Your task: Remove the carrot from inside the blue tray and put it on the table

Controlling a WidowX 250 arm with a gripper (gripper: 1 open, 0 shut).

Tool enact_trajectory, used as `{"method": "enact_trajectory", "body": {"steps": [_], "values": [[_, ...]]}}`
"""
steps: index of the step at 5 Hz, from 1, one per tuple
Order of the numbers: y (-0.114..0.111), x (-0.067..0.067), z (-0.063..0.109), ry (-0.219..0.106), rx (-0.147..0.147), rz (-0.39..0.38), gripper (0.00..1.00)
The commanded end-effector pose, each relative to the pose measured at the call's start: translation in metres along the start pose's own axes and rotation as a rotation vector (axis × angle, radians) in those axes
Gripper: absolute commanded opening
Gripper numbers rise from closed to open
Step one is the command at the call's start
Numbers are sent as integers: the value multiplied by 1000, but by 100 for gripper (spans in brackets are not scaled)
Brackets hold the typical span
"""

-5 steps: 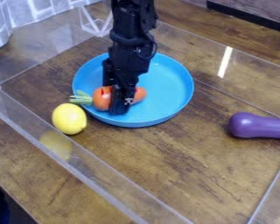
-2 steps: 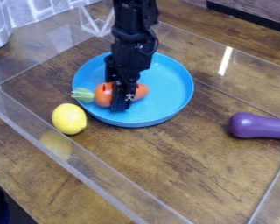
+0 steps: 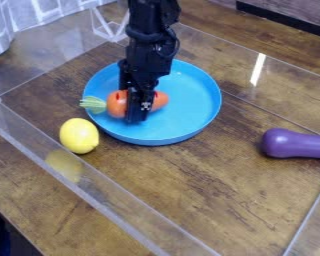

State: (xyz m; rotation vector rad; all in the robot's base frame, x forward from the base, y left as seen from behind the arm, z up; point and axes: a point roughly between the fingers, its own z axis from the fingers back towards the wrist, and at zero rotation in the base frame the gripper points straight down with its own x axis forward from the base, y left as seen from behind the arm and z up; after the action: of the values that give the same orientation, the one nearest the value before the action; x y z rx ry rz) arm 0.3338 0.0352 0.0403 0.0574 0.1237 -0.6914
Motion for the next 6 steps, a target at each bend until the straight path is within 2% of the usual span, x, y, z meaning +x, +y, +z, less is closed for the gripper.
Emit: {"method": "enact_trajectory", "body": {"steps": [1,6], "values": [[16,-3,37,-84,72,32,0],[29,-13,48,-89,67,29,0]]}}
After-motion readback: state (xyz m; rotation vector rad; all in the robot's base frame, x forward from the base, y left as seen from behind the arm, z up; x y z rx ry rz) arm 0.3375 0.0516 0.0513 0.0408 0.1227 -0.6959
